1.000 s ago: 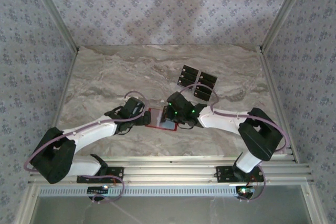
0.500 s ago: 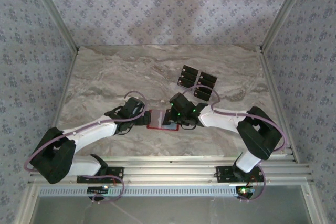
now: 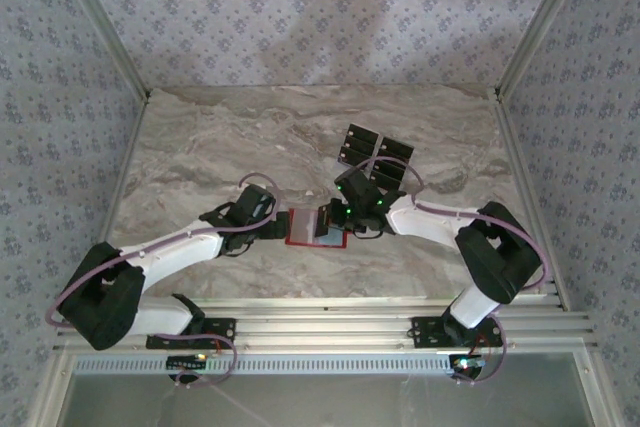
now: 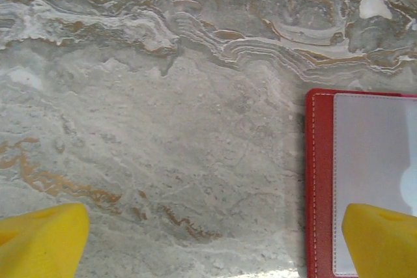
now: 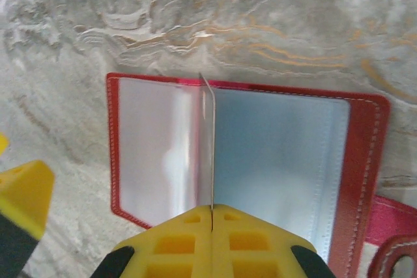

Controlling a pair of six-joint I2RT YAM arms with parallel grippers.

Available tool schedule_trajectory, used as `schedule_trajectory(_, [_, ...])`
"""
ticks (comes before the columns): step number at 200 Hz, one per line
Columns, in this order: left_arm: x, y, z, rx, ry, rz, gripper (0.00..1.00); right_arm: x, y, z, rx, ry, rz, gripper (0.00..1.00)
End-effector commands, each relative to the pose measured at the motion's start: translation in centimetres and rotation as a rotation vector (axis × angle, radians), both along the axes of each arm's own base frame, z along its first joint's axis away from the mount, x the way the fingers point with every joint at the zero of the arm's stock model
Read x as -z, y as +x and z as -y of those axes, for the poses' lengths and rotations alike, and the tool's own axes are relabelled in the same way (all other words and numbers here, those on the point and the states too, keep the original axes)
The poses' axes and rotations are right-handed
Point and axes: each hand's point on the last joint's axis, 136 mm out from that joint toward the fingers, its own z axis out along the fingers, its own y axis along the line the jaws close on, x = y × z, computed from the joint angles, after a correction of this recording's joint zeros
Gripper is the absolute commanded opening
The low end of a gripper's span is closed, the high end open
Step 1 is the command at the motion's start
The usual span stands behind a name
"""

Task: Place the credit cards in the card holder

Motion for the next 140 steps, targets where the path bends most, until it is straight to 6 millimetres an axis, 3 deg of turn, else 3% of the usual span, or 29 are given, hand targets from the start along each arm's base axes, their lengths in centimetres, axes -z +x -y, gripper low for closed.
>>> schedule_trajectory(1, [-1.4, 1.3, 2.4, 0.062, -0.043, 0.026, 1.0, -2.0, 0.1, -0.9, -0.059, 0.045, 0.041, 0.0])
schedule_trajectory(81, [0.1, 2.2, 4.5, 0.134, 0.042, -0.001, 1.0, 0.5, -0.5, 0.3, -0.024, 0.027, -0.011, 0.0])
schedule_trajectory(140, [1.3, 1.7, 4.0, 0.16, 0.171, -0.018, 1.0, 1.6, -0.8, 1.0, -0.002, 0.023, -0.029, 0.0])
